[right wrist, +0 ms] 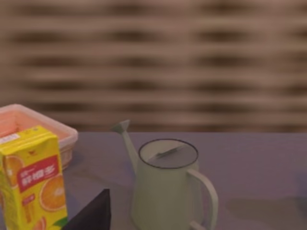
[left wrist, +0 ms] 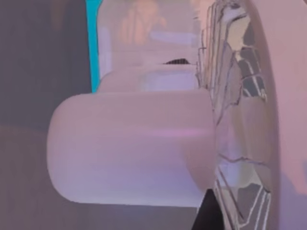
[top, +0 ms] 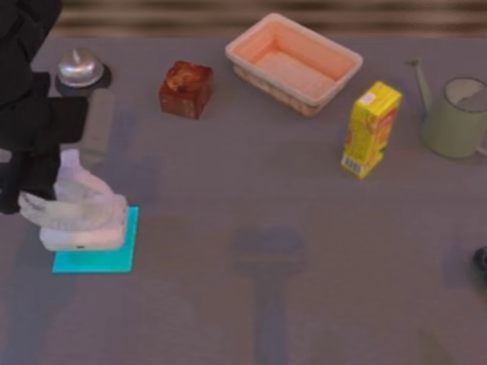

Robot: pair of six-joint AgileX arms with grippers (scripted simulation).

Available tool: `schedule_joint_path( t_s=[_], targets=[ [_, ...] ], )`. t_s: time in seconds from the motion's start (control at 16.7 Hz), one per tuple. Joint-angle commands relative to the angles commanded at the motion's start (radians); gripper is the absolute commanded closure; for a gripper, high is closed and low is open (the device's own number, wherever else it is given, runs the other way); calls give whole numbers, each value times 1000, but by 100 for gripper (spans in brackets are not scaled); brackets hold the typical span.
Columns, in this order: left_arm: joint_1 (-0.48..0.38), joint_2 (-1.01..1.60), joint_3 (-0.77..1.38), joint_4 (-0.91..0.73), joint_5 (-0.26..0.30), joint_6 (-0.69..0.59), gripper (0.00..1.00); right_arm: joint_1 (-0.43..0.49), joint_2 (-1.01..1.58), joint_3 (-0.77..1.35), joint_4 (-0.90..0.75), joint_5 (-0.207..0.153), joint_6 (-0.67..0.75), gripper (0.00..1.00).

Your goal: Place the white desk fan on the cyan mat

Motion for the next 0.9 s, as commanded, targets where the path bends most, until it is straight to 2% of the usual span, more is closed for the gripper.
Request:
schedule_joint_path(
  t_s=[0.54, 0.9],
  targets=[
    [0, 0, 0, 0, 0, 0, 2, 0, 0, 0, 0, 0, 0, 0],
    [0, 0, 0, 0, 0, 0, 0, 0, 0, 0, 0, 0, 0, 0]
  ],
)
